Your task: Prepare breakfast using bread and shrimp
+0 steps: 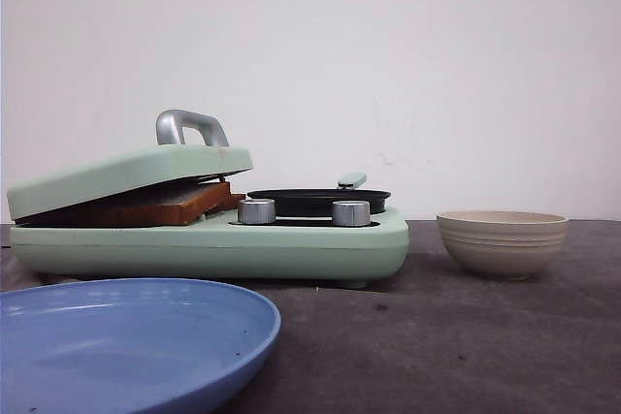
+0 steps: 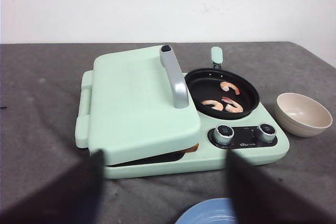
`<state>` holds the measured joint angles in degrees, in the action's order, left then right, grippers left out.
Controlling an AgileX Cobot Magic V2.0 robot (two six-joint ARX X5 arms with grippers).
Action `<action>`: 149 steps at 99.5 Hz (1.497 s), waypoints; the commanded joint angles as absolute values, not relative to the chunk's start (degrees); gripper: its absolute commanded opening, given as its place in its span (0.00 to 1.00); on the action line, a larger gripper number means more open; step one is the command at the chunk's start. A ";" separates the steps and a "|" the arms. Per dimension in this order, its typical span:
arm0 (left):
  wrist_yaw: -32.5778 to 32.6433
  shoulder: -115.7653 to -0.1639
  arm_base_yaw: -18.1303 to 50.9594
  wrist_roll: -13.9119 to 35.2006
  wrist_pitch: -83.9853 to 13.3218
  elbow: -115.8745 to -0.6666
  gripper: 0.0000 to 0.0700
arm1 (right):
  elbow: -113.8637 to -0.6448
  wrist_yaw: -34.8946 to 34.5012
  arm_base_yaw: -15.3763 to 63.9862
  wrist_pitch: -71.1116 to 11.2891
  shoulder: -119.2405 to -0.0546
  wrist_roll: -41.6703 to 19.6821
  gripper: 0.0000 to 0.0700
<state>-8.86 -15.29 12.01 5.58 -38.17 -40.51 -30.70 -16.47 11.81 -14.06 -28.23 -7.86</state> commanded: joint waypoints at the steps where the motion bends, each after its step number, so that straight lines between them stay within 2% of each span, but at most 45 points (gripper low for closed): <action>1: -8.84 -15.29 12.05 6.42 -37.60 -41.01 0.01 | -26.33 -16.53 12.29 -13.32 -23.53 -10.48 0.00; 22: -10.13 -14.63 12.05 7.11 -35.03 -38.20 0.01 | -15.94 -16.53 12.32 -15.05 -8.78 -17.58 0.00; 43: -11.42 -9.80 12.05 12.08 -27.20 -30.06 0.01 | -13.43 -16.51 12.32 -21.54 -1.56 -16.86 0.00; 63: -9.74 -4.64 12.05 14.02 -28.36 -25.45 0.01 | -13.41 -16.40 12.32 -21.93 -0.21 -16.03 0.00; 79: -6.15 -0.23 12.08 16.73 -27.51 -24.29 0.02 | -13.41 -10.46 12.29 -20.97 -0.21 -17.67 0.00; 89: -3.07 -0.36 12.03 21.04 -27.42 -24.80 0.02 | -13.41 -9.45 12.32 -20.91 -0.23 -17.78 0.00; 96: -3.68 -0.23 12.03 28.60 -27.49 -24.80 0.02 | -13.43 -9.43 12.29 -20.73 -0.23 -17.76 0.00; 99: -4.10 -0.23 12.03 30.02 -27.42 -24.80 0.02 | -13.45 -9.43 12.29 -20.64 -0.23 -17.54 0.00; 149: -4.27 -0.25 12.03 30.26 -27.42 -24.80 0.02 | -13.50 -9.37 12.29 -18.92 -0.23 -17.56 0.00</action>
<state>-4.21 -0.30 12.01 29.76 -28.01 -24.14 -13.32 -9.41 12.10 -19.79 -0.30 -16.97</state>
